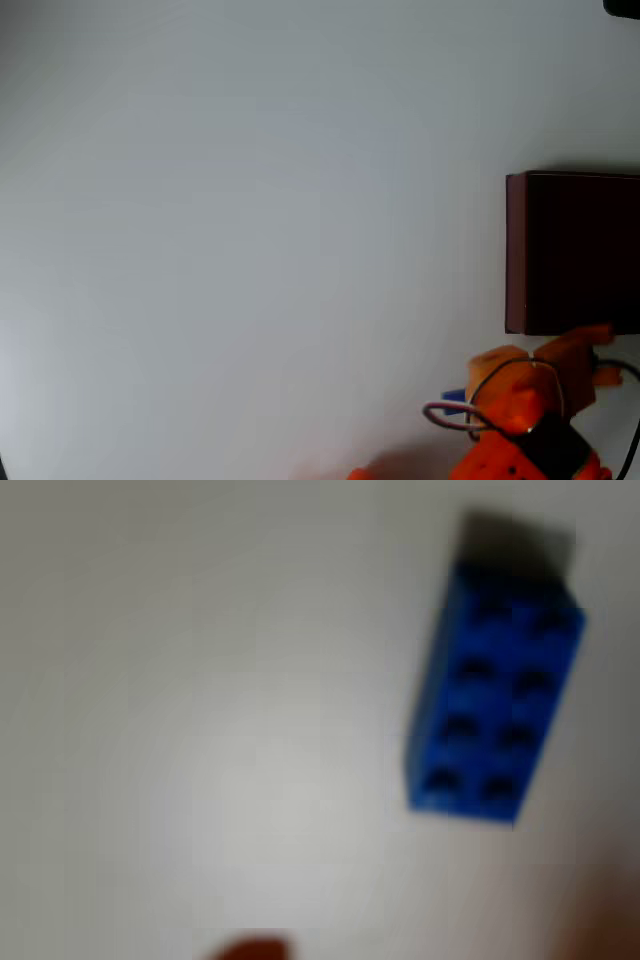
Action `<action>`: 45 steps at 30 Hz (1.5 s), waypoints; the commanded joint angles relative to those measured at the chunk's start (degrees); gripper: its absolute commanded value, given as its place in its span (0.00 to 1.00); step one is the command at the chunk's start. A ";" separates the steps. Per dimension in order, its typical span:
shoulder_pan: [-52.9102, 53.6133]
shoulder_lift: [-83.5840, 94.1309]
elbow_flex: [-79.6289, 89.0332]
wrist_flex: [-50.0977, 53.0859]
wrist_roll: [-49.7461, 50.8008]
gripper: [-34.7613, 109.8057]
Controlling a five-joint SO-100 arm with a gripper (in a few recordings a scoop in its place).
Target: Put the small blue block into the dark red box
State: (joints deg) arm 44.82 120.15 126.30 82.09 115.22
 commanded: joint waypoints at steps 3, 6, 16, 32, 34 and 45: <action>4.13 7.65 9.14 -3.78 6.42 0.39; 3.96 15.56 17.23 -6.68 10.46 0.38; 0.79 11.69 13.71 -4.75 11.87 0.38; -0.79 5.89 13.18 -9.93 11.78 0.37; -0.79 5.01 13.45 -10.72 11.78 0.37; 0.18 1.14 15.29 -15.73 10.99 0.37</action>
State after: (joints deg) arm 44.12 121.11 141.59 66.01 126.47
